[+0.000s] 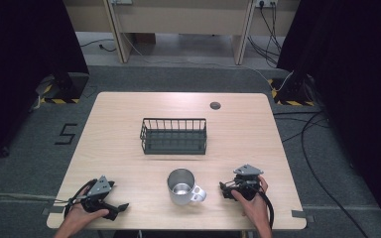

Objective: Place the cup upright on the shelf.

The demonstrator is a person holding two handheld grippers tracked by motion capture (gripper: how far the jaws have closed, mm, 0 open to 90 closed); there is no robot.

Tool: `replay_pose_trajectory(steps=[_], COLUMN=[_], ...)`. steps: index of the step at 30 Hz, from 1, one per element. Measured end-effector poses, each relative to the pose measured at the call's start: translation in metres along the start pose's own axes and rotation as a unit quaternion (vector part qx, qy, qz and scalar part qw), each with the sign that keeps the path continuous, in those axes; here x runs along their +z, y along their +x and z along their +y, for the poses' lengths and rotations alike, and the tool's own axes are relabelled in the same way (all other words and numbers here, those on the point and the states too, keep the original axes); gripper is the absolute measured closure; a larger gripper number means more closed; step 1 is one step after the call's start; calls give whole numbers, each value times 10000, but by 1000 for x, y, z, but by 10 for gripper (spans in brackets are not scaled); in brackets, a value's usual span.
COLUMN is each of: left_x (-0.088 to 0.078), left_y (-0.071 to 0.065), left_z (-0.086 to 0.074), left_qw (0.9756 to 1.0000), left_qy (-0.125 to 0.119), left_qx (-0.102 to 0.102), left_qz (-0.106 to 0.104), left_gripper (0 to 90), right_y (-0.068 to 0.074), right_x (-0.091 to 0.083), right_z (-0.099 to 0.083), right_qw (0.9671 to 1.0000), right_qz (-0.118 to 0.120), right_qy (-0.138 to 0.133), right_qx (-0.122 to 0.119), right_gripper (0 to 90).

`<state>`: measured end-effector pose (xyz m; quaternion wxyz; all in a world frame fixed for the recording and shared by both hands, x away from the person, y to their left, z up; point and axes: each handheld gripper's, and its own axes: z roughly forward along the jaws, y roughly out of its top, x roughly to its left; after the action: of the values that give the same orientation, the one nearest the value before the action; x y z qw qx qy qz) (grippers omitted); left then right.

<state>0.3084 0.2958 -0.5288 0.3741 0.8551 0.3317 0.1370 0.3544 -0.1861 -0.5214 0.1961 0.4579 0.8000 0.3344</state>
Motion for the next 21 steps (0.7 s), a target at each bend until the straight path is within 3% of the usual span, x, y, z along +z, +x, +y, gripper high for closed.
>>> replay_pose_trajectory(steps=[12,14,21], left_x=[0,0,0], left_y=[0,0,0], left_z=[0,0,1], left_qw=[10000,10000,10000], left_qy=[-1,-1,5], left_qx=[-2,-2,-2], left_qz=[1,-1,-8], left_gripper=[0,0,0], right_y=[0,1,5], right_x=[-1,-3,-6], right_z=[-1,-2,-3], right_qw=[10000,10000,9994], right_qz=[-2,14,178], right_qy=[-17,-80,-278], right_qx=[24,7,32], right_gripper=[84,157,155])
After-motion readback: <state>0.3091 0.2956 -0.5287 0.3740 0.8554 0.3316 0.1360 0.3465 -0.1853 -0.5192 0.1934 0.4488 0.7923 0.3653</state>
